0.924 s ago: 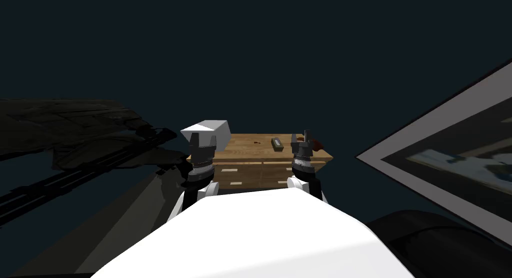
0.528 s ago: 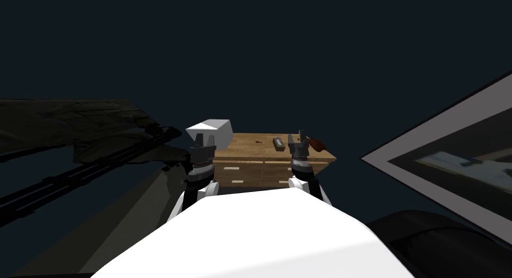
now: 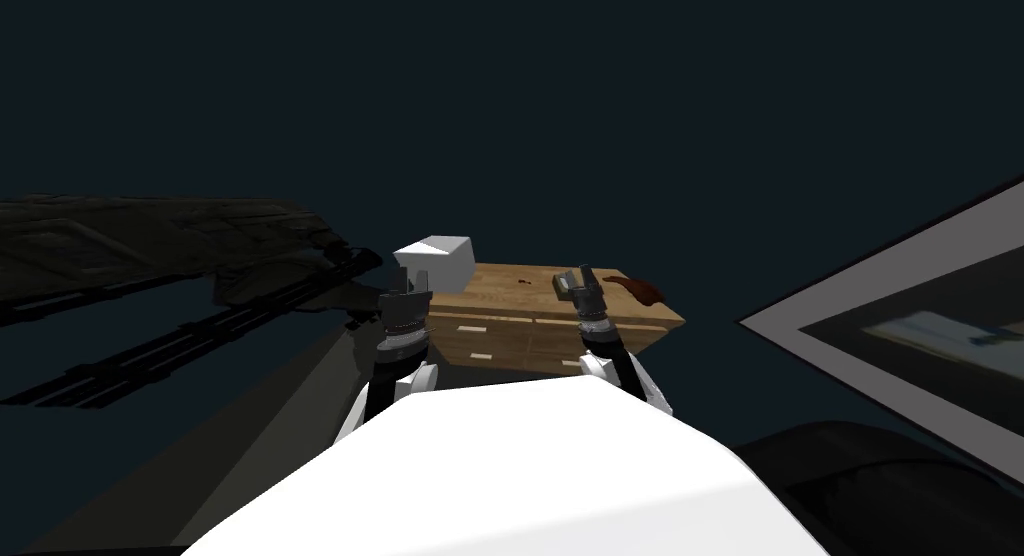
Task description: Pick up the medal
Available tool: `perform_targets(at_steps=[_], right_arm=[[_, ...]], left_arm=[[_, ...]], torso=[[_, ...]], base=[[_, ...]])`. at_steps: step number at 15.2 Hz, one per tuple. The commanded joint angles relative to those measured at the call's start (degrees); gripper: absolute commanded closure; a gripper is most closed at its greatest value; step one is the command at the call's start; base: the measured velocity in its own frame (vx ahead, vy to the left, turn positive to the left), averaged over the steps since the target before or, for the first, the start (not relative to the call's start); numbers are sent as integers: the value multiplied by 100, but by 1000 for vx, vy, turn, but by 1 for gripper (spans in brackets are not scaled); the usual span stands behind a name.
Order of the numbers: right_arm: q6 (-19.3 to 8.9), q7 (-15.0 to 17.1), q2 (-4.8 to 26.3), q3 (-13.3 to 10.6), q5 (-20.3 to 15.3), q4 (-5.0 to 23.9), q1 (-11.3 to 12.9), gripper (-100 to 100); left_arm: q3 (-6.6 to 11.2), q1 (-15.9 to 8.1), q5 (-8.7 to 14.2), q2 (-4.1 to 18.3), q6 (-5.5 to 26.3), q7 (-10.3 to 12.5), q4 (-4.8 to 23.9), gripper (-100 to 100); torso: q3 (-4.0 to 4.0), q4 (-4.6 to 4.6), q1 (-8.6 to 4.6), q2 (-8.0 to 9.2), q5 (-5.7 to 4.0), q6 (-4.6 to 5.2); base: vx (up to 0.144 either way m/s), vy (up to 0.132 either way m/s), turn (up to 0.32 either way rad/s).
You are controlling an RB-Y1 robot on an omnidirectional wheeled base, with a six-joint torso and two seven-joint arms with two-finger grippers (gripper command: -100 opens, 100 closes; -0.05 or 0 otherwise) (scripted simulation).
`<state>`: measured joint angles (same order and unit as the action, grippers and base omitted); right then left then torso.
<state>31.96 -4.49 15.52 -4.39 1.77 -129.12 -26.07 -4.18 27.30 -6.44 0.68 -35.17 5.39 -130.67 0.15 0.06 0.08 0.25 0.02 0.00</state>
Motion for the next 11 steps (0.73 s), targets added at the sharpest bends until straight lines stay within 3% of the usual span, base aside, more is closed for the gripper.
perform_targets(at_steps=[1, 5, 6, 8, 11], right_arm=[[101, 14, 286, -22, -79, 181, 96, -100], [176, 21, 703, -56, -159, 351, 195, -100], [254, 29, 896, -94, -245, 533, 298, -100], [254, 29, 1022, -94, -245, 533, 298, -100], [414, 44, 1488, -189, -435, 927, 507, -100]], left_arm=[[0, 0, 0, 0, 0, 0, 0, 0], [0, 0, 0, 0, 0, 0, 0, 0], [0, 0, 0, 0, 0, 0, 0, 0], [0, 0, 0, 0, 0, 0, 0, 0], [0, 0, 0, 0, 0, 0, 0, 0]], torso=[[0, 0, 0, 0, 0, 0], [-2, -1, 4, -2, 1, -3], [-3, -1, 1, -4, 0, 0], [-2, -1, -1, -2, 0, -2], [-4, -2, 1, -7, 0, -3]], base=[[-42, 27, 89], [-50, 34, 131], [-53, 24, 105], [-46, 23, 101], [-45, 37, 194]])
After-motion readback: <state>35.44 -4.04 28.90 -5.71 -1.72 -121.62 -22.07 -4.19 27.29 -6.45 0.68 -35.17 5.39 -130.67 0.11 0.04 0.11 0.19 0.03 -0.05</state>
